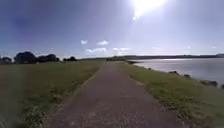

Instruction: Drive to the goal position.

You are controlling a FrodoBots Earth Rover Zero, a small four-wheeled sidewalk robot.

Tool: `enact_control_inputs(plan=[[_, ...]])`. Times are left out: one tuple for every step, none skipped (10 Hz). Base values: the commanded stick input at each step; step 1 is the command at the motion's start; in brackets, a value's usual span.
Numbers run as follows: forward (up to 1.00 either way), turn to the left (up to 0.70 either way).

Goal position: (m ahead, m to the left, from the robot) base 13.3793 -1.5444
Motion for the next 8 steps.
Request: enact_control_inputs(plan=[[0.70,0.00],[0.70,0.00],[0.70,0.00],[0.70,0.00],[0.70,0.00],[0.70,0.00],[0.70,0.00],[0.70,0.00]])
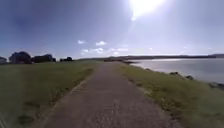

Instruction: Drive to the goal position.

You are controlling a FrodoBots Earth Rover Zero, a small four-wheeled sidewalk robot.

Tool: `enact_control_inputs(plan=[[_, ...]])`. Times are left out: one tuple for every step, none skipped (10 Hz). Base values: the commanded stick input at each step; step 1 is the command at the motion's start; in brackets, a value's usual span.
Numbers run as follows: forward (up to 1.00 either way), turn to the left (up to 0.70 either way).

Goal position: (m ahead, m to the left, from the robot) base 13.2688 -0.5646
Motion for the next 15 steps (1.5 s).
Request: enact_control_inputs(plan=[[0.70,0.00],[0.70,0.12],[0.70,0.27],[0.70,0.27],[0.70,0.14],[0.70,0.00],[0.70,0.00],[0.70,0.00],[0.70,0.00],[0.70,0.00],[0.70,0.00],[0.70,0.00],[0.70,0.00],[0.70,0.00],[0.70,0.00]])
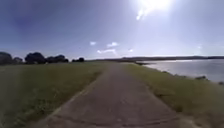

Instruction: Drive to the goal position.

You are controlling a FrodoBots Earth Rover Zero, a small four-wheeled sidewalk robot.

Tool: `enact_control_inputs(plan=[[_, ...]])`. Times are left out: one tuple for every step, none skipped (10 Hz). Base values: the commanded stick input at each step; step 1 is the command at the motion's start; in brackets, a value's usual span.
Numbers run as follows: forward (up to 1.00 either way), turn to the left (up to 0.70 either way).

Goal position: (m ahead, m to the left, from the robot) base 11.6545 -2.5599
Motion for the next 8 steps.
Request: enact_control_inputs(plan=[[0.70,-0.01],[0.70,-0.17],[0.70,-0.20],[0.70,-0.03],[0.70,0.00],[0.70,0.00],[0.70,0.00],[0.70,0.00]])
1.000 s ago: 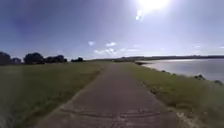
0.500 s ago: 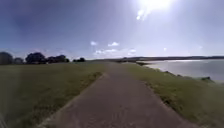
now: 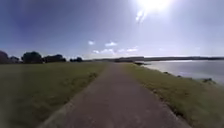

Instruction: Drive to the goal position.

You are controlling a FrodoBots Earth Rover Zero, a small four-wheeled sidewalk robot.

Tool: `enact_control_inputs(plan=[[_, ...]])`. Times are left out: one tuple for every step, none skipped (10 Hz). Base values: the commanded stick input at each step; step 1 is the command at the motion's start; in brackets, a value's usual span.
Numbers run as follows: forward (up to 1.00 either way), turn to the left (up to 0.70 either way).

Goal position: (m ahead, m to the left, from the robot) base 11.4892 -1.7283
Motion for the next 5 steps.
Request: enact_control_inputs(plan=[[0.70,0.00],[0.70,0.00],[0.70,0.00],[0.70,0.00],[0.70,0.00]])
